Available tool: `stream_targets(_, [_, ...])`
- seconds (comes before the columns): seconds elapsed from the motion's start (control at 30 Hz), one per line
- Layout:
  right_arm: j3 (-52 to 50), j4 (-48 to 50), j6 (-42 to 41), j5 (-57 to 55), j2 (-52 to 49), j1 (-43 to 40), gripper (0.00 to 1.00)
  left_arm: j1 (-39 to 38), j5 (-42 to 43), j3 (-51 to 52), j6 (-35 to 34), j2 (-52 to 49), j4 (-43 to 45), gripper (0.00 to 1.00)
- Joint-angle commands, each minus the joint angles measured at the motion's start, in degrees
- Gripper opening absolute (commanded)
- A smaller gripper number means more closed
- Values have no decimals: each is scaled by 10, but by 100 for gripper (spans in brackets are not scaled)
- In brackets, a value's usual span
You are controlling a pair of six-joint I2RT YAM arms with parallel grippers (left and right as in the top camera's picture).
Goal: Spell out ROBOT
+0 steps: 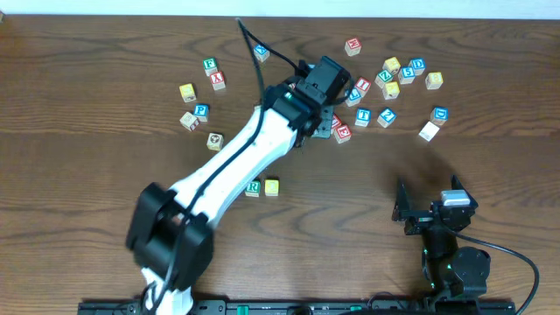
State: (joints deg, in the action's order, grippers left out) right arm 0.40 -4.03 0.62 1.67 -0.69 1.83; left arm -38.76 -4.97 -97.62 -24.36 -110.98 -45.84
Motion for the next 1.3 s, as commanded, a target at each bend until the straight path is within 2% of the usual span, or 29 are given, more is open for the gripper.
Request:
stream_targets(0.0, [-1,-2,-4,0,3,-3,99,18,40,-19,-1,-46,2,54])
stream_targets(0.23, [-1,-2,-4,0,3,-3,99,22,39,-18,6,-90,22,54])
stream_targets(0.5, [-1,-2,-4,0,3,-3,99,22,39,-18,6,-96,52,54])
stream_targets(0.67, [-1,-2,-4,0,3,-3,99,23,16,-18,6,-101,52,55])
stream_targets(1.27, [-1,-2,-4,0,3,-3,99,46,15,-18,8,-138,57,56])
